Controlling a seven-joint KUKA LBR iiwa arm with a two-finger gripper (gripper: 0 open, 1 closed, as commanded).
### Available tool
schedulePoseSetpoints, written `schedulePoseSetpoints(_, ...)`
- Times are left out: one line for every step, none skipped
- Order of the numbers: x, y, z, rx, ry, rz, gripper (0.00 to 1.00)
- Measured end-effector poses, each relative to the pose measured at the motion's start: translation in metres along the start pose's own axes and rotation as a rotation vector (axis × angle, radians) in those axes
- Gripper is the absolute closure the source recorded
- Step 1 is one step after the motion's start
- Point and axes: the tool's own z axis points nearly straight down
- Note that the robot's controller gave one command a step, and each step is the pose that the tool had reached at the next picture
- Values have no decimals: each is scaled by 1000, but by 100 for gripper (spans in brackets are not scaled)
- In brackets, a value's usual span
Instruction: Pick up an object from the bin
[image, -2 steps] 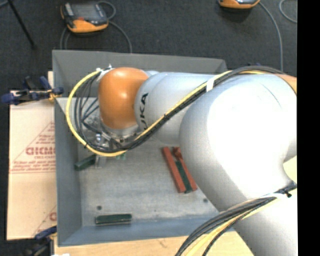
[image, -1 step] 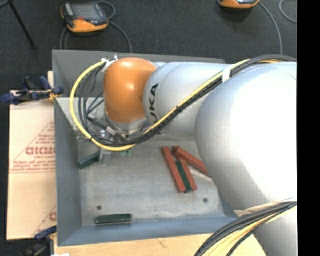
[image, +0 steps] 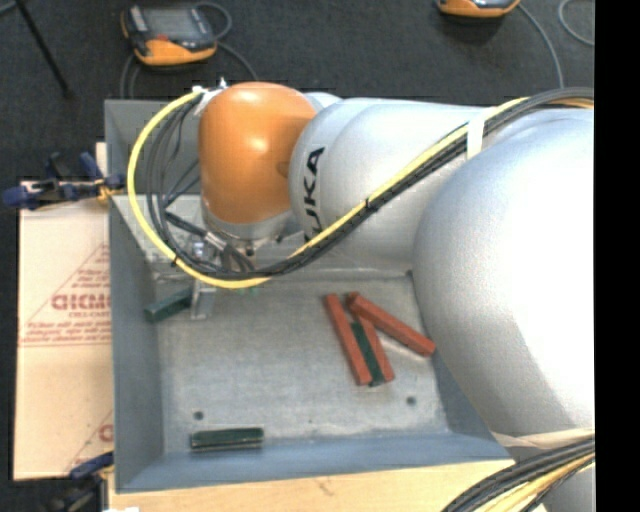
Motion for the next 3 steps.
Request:
schedulePoseSetpoints(54,-25,10,-3,-8,-30,100)
schedulePoseSetpoints(65,-38,18,0,8,-4,100)
schedulePoseSetpoints(55,-24,11,-1,-4,60,100)
